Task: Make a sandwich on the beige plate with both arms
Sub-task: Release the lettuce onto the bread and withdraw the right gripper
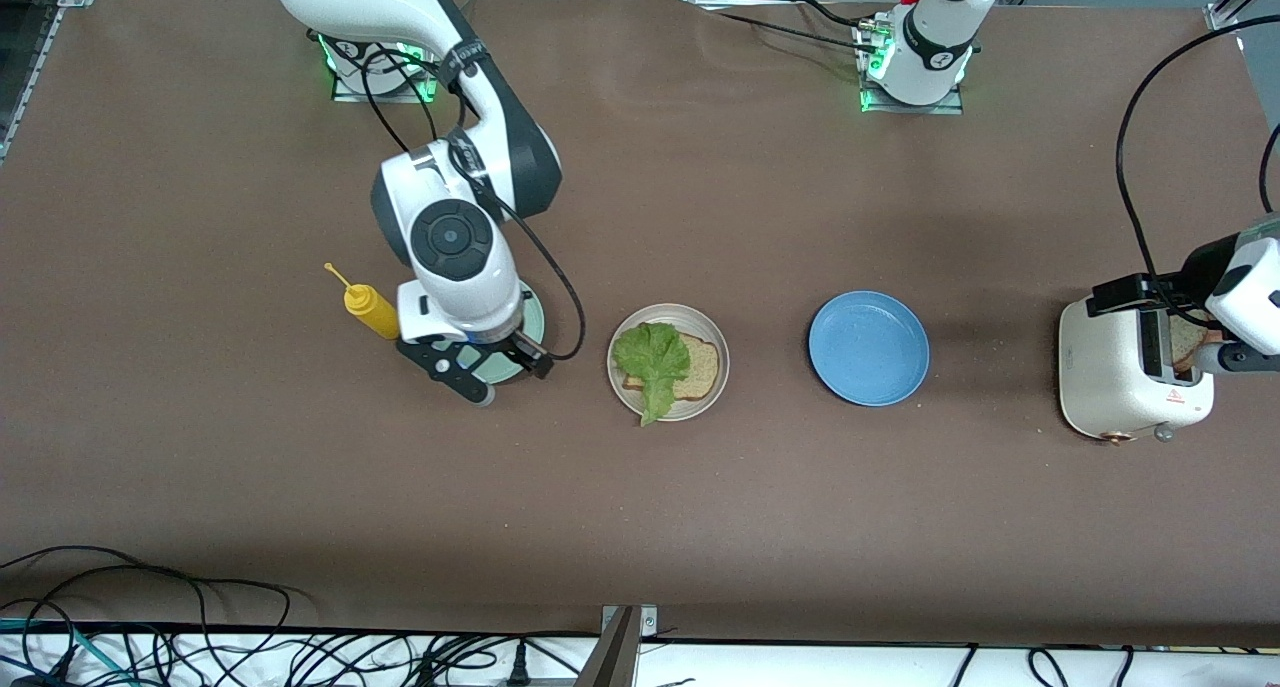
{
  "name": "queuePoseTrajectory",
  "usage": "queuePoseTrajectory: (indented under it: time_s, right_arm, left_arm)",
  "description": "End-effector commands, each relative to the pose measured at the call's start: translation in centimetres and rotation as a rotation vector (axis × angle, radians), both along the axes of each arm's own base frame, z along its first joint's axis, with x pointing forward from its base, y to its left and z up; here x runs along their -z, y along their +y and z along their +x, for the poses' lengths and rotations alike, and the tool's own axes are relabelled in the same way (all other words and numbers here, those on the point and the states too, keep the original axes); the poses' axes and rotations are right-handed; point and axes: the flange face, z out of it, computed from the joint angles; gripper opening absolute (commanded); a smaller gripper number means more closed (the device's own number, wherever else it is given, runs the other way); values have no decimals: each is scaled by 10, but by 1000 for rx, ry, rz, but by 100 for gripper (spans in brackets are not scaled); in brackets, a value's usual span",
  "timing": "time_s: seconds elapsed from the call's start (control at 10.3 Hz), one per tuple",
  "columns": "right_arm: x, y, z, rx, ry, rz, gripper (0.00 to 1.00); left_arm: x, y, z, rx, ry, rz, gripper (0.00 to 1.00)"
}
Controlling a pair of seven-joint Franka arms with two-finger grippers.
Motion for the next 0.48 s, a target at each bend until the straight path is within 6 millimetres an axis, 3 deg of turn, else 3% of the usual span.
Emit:
queuePoseTrajectory:
  time_s: [0.0,0.39]
  right_arm:
    - [-31,-64,-5,-134,74,-49,100]
    - [-68,-176,-8,-354,130,-30,100]
  left_arm:
    - [3,13,-1,104,17,52,100]
    - [37,98,-4,166,36,15,100]
